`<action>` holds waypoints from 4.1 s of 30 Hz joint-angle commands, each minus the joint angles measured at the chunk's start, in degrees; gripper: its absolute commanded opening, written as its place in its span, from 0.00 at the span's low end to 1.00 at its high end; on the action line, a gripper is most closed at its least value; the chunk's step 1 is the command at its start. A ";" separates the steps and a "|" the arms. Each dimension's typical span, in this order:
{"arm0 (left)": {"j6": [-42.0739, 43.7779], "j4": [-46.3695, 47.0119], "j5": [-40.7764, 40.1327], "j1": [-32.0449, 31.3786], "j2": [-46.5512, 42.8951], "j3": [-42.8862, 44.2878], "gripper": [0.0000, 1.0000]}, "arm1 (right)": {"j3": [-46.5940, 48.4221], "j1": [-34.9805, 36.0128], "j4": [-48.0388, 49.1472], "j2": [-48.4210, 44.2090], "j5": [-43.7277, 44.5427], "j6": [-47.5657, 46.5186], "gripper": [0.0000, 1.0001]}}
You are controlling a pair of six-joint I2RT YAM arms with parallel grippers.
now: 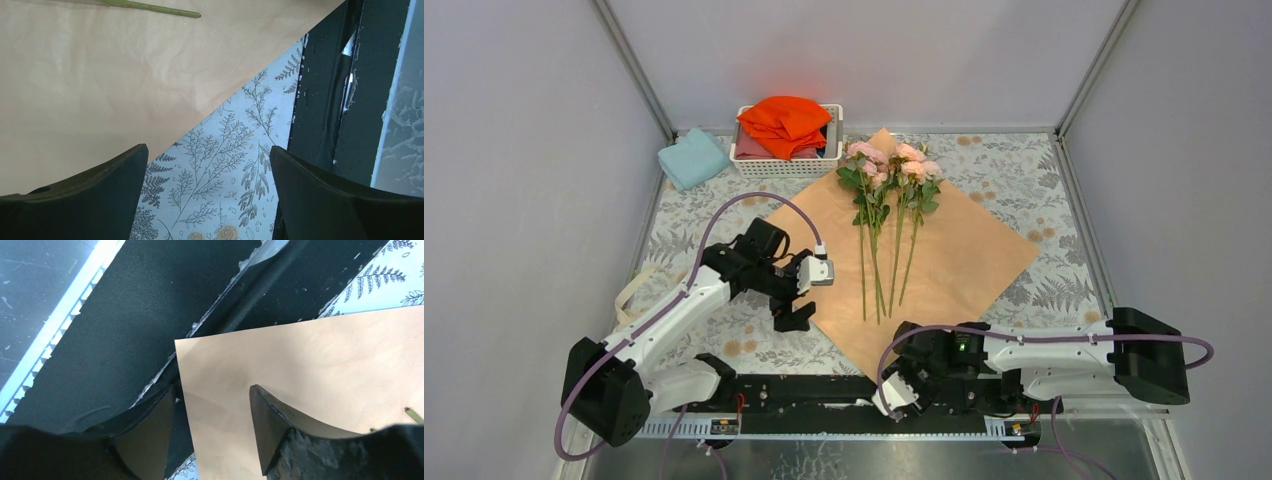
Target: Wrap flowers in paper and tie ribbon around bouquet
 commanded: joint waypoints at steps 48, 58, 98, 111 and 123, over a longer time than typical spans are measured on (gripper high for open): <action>-6.79 16.25 13.24 -0.47 6.14 -1.76 0.98 | 6.61 -13.56 14.38 -0.06 2.01 11.44 0.00; -11.34 35.41 16.54 -6.52 9.45 -8.99 0.99 | 9.08 -24.36 16.54 0.71 -6.35 15.98 0.00; -37.32 35.45 -3.25 2.07 33.41 4.72 0.00 | 5.40 -42.43 28.13 6.89 2.47 61.61 0.88; -38.83 34.65 -8.53 2.65 34.14 5.40 0.00 | 5.63 -45.12 30.56 13.11 3.91 66.21 0.00; -25.19 18.95 -15.93 -2.93 21.81 12.98 0.60 | 12.04 -46.26 26.27 20.46 6.63 67.50 0.00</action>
